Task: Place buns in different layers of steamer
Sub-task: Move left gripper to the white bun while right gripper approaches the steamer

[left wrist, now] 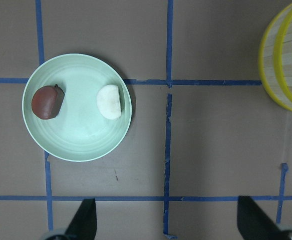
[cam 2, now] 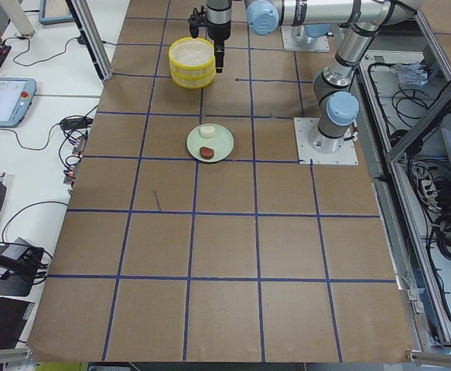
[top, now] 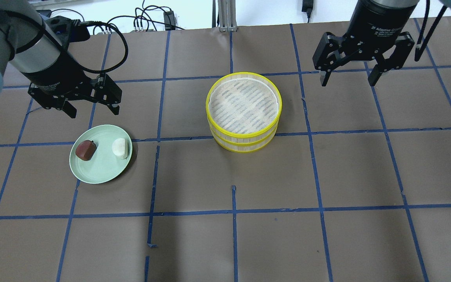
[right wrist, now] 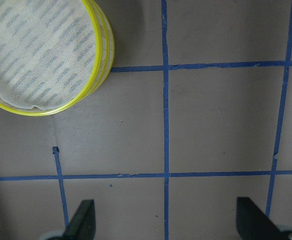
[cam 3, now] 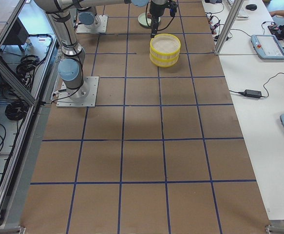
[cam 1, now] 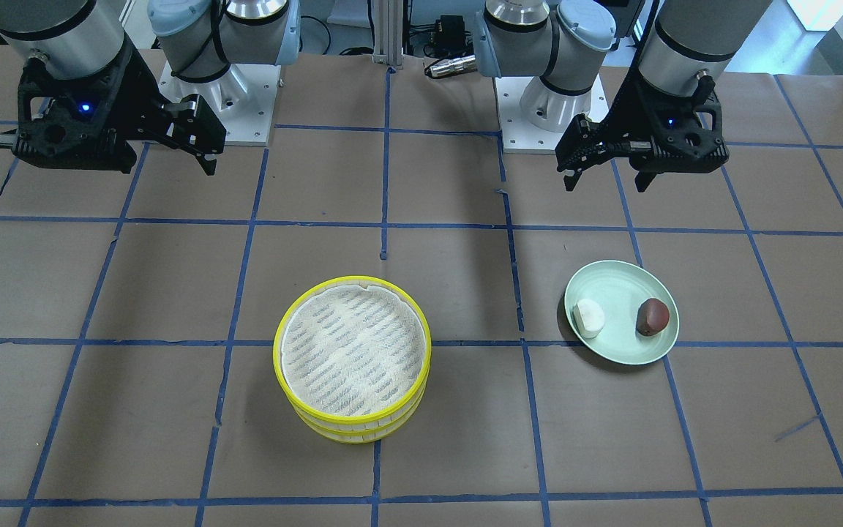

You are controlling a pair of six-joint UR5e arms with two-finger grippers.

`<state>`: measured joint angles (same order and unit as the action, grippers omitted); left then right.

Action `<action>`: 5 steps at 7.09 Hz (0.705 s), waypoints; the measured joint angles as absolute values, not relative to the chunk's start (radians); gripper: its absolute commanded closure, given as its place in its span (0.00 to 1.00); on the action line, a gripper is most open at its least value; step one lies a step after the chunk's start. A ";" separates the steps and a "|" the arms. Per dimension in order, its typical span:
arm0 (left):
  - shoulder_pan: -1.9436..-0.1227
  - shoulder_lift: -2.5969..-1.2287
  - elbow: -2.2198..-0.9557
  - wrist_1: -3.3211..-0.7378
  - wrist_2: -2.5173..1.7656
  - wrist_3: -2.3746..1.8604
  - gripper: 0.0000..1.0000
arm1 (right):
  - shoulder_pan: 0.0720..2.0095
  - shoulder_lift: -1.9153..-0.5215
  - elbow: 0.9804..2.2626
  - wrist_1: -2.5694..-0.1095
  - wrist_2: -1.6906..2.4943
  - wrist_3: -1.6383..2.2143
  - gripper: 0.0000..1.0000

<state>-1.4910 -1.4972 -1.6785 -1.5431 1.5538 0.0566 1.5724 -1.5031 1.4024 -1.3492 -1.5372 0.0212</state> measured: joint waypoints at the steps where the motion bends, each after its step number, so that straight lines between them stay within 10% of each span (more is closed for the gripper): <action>1: -1.491 -1.497 -1.679 -1.543 1.554 0.057 0.00 | 1.571 -1.503 1.404 -1.355 -1.542 0.013 0.00; 5: -1.462 -1.516 -1.708 -1.524 1.567 0.159 0.00 | 1.577 -1.489 1.432 -1.453 -1.559 0.018 0.01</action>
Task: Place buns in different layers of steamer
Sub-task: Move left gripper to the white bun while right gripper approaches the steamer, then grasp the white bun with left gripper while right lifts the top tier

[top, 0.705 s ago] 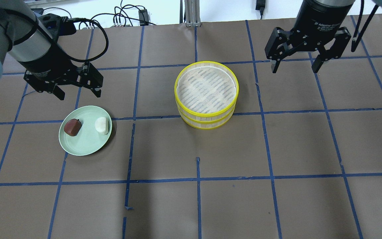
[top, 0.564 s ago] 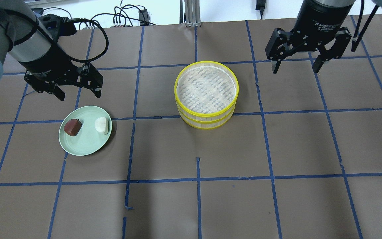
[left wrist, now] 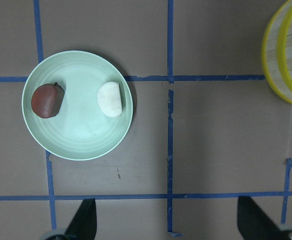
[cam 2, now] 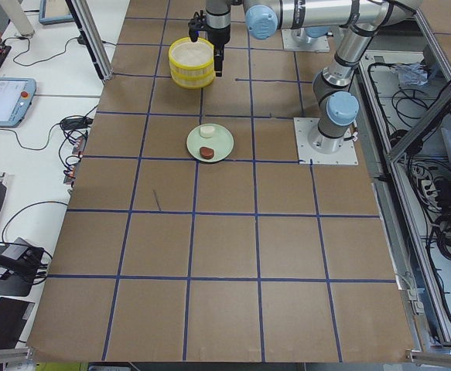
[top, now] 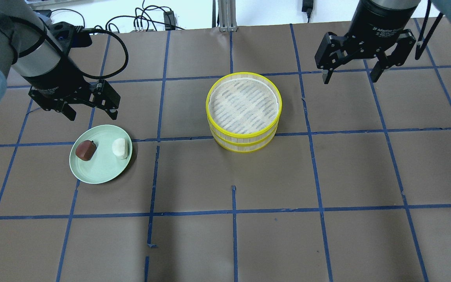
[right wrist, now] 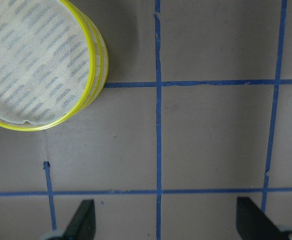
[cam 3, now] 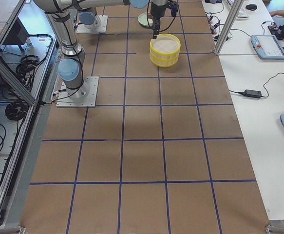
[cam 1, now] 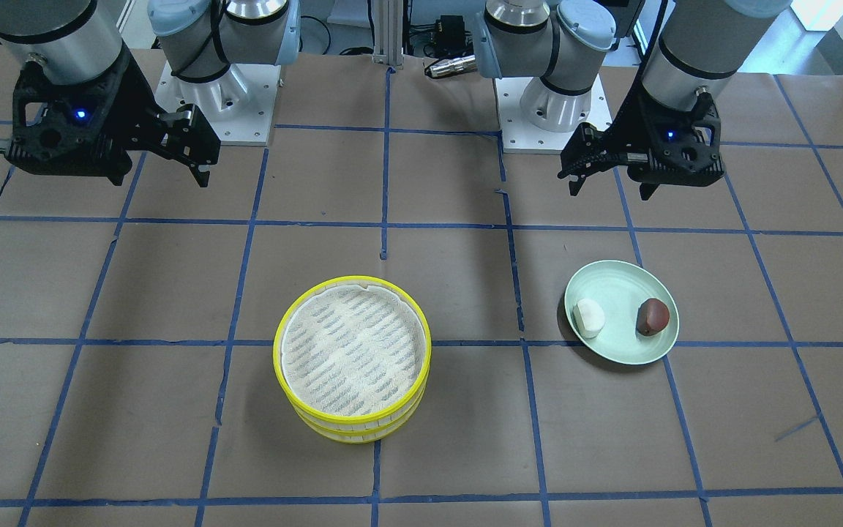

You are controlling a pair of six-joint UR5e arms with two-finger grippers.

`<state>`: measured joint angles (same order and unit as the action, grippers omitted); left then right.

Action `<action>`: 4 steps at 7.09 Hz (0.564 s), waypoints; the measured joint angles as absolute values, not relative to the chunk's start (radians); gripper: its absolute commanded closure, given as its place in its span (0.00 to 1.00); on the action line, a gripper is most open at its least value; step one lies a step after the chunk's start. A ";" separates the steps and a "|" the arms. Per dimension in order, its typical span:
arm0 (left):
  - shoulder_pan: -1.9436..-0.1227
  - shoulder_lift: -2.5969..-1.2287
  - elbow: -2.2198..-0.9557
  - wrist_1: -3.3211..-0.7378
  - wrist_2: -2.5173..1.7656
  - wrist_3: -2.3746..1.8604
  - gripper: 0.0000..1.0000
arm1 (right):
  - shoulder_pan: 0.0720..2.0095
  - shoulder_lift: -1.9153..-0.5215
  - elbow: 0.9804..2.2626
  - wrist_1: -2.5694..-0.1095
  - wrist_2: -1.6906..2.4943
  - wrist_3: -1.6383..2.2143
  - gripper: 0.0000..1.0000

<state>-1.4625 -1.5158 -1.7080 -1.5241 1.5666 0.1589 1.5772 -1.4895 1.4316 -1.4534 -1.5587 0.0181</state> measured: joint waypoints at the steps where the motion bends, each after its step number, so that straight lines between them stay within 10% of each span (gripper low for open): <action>1: -1.438 -1.538 -1.734 -1.489 1.578 0.178 0.00 | 1.597 -1.434 1.439 -1.532 -1.555 0.042 0.01; 4: -1.387 -1.685 -1.816 -1.277 1.602 0.187 0.01 | 1.702 -1.226 1.470 -1.781 -1.551 0.148 0.03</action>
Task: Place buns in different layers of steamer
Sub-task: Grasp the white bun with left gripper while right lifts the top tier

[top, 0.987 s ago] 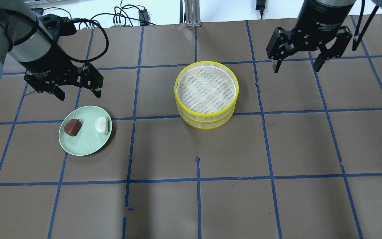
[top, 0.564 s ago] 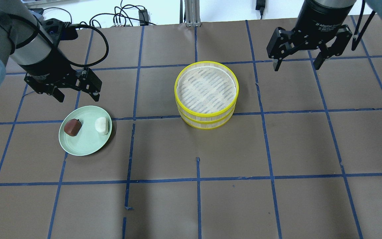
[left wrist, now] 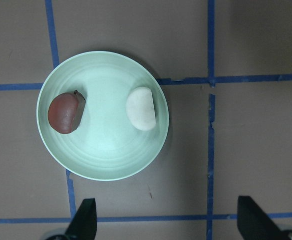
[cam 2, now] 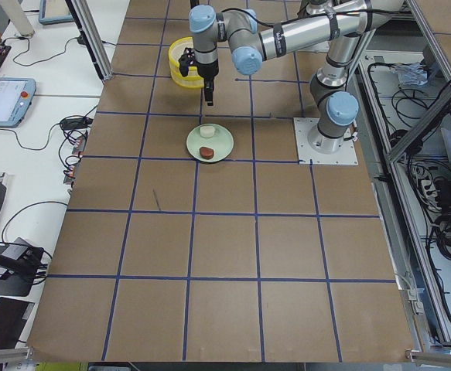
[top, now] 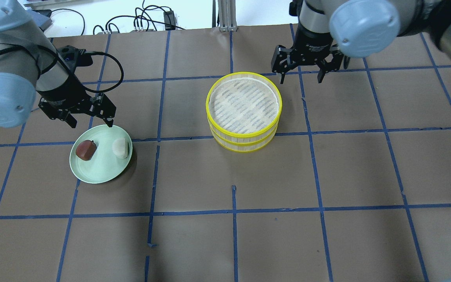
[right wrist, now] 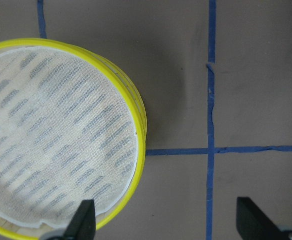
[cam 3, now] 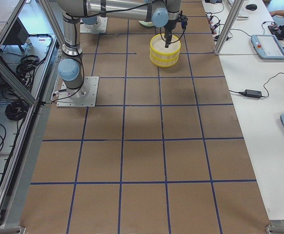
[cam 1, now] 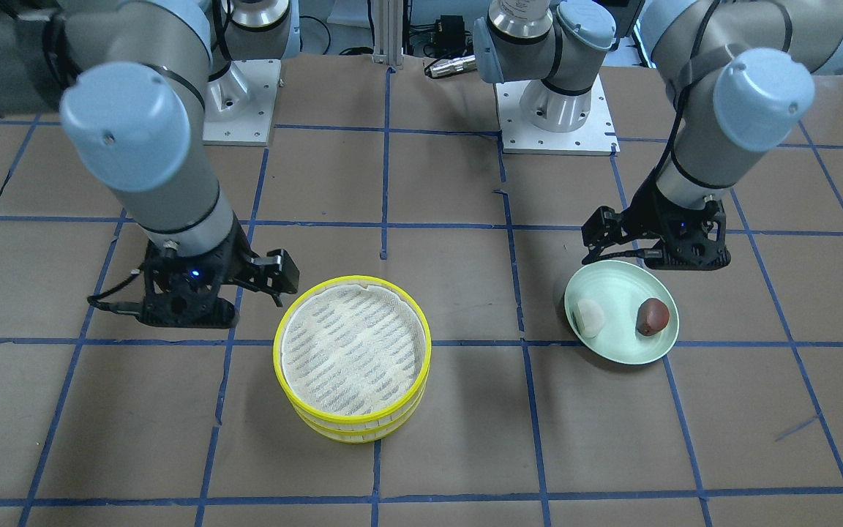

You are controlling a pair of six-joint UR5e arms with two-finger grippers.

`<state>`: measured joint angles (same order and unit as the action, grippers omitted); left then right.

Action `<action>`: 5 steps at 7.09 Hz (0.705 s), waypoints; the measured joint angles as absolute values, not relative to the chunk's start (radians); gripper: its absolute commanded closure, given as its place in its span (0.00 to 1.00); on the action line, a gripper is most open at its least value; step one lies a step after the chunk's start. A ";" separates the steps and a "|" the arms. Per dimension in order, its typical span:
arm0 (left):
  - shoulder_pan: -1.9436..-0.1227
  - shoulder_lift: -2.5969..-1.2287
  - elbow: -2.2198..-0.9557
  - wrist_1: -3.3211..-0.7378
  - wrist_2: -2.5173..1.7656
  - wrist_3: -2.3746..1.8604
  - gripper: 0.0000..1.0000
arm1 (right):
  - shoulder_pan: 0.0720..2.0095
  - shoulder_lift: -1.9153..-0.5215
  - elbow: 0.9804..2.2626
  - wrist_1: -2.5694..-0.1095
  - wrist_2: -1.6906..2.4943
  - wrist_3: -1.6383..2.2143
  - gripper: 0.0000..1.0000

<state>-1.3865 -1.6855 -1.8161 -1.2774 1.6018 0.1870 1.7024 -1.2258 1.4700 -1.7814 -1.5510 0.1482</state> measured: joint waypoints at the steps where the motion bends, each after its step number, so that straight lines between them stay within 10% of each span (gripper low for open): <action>1: -1.384 -1.754 -1.826 -1.214 1.603 0.185 0.02 | 1.713 -1.183 1.498 -1.843 -1.551 0.157 0.17; 3: -1.382 -1.849 -1.856 -1.147 1.604 0.178 0.22 | 1.717 -1.134 1.548 -1.944 -1.549 0.164 0.76; 5: -1.382 -1.871 -1.923 -1.092 1.603 0.177 0.63 | 1.717 -1.123 1.563 -1.960 -1.551 0.163 0.84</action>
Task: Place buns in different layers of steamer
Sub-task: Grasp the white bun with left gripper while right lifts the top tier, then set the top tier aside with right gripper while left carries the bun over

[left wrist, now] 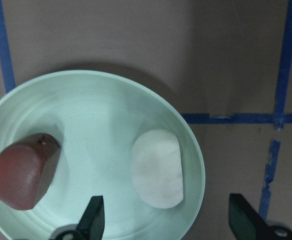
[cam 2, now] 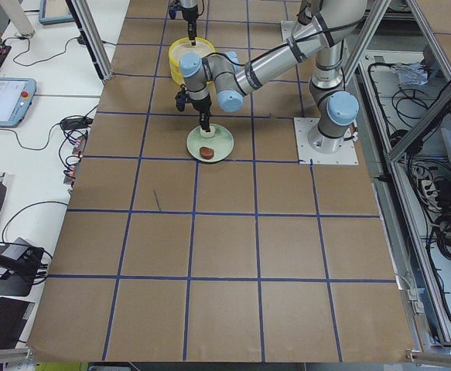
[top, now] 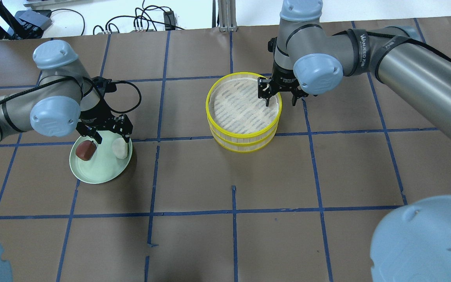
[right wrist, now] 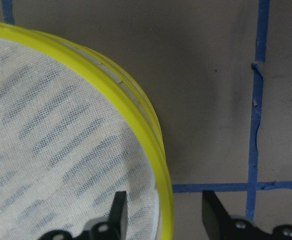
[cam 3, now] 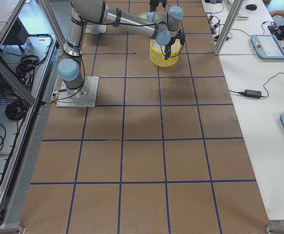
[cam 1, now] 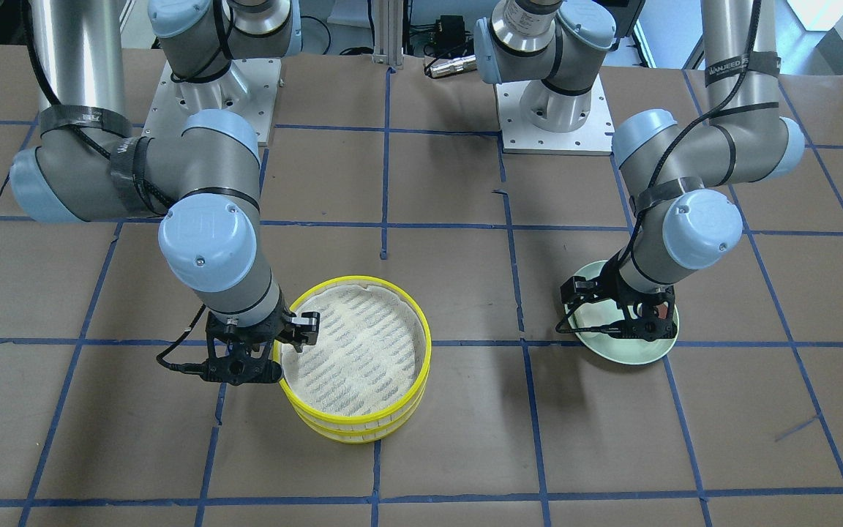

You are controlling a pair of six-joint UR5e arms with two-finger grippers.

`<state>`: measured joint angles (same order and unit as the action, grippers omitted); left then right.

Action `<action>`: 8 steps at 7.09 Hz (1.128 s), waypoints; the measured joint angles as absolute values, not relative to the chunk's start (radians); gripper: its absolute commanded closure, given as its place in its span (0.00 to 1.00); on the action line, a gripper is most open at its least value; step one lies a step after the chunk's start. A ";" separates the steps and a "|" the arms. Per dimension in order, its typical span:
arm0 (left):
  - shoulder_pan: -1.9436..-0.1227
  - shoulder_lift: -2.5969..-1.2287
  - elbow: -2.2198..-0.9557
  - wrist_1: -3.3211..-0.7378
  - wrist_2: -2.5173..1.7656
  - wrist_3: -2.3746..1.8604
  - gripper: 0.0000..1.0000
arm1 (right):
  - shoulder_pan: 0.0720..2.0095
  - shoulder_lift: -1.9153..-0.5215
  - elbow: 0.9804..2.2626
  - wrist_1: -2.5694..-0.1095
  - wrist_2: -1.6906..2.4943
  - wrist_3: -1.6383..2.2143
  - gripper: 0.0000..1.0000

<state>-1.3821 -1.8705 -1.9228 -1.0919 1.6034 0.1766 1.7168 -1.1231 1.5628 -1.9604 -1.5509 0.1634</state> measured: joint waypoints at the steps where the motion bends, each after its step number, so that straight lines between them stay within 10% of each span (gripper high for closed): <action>1: -1.382 -1.872 -1.950 -1.066 1.604 0.176 0.77 | 1.717 -1.125 1.564 -1.960 -1.554 0.164 0.85; 3: -1.382 -1.875 -1.968 -1.050 1.603 0.176 0.98 | 1.714 -1.135 1.563 -1.948 -1.562 0.165 0.87; 8: -1.400 -1.763 -1.923 -0.978 1.586 0.146 0.99 | 1.478 -1.236 1.549 -1.810 -1.617 -0.184 0.85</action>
